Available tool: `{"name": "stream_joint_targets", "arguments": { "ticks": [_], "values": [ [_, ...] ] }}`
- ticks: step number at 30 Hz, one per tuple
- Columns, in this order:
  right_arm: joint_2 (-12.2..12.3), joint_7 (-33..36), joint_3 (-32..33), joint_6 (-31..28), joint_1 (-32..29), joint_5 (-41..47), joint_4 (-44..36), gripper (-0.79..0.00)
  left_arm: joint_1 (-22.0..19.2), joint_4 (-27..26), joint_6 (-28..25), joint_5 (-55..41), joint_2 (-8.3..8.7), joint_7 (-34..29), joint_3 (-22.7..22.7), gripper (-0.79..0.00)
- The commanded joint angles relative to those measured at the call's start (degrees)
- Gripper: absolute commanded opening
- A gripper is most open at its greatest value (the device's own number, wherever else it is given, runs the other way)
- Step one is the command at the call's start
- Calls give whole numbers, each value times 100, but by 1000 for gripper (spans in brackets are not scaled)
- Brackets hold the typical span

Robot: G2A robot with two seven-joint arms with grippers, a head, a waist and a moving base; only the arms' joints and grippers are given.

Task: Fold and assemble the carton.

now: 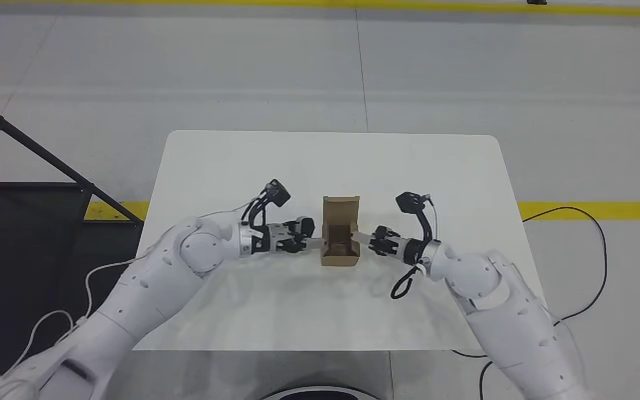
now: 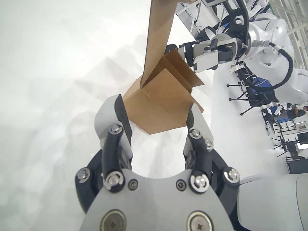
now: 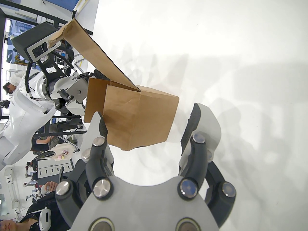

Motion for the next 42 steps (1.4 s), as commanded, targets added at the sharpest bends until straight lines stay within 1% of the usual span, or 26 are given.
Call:
{"name": "stream_joint_targets", "arguments": {
  "ticks": [1, 3, 5, 16, 20, 24, 27, 33, 37, 42],
  "values": [
    [-5, 25, -25, 22, 20, -70, -12, -111, -6, 10, 45, -1, -19, -25, -2, -222],
    [-13, 44, -54, 52, 35, -118, -29, -111, -20, 10, 147, 2, -41, -69, -4, -252],
    [-20, 59, -82, 95, 55, -195, -52, -126, -23, 12, 201, -16, -62, -94, -6, -265],
    [-58, 172, -202, 308, 130, -455, -199, -225, -109, 21, 310, -58, -180, -319, -6, -305],
    [-70, 216, -221, 350, 156, -489, -208, -292, -142, 34, 359, -73, -222, -421, 3, -332],
    [-80, 266, -238, 360, 175, -528, -221, -296, -163, 54, 415, -75, -264, -466, 6, -369],
    [-87, 300, -242, 374, 188, -545, -219, -329, -177, 75, 440, -91, -295, -519, 12, -376],
    [-100, 331, -250, 394, 199, -579, -249, -354, -226, 135, 503, -78, -351, -607, 5, -382],
    [-108, 355, -253, 390, 202, -592, -257, -394, -249, 171, 552, -77, -386, -697, 6, -388],
    [-120, 367, -255, 388, 209, -606, -269, -397, -270, 201, 573, -68, -423, -778, -4, -372]
  ]
}}
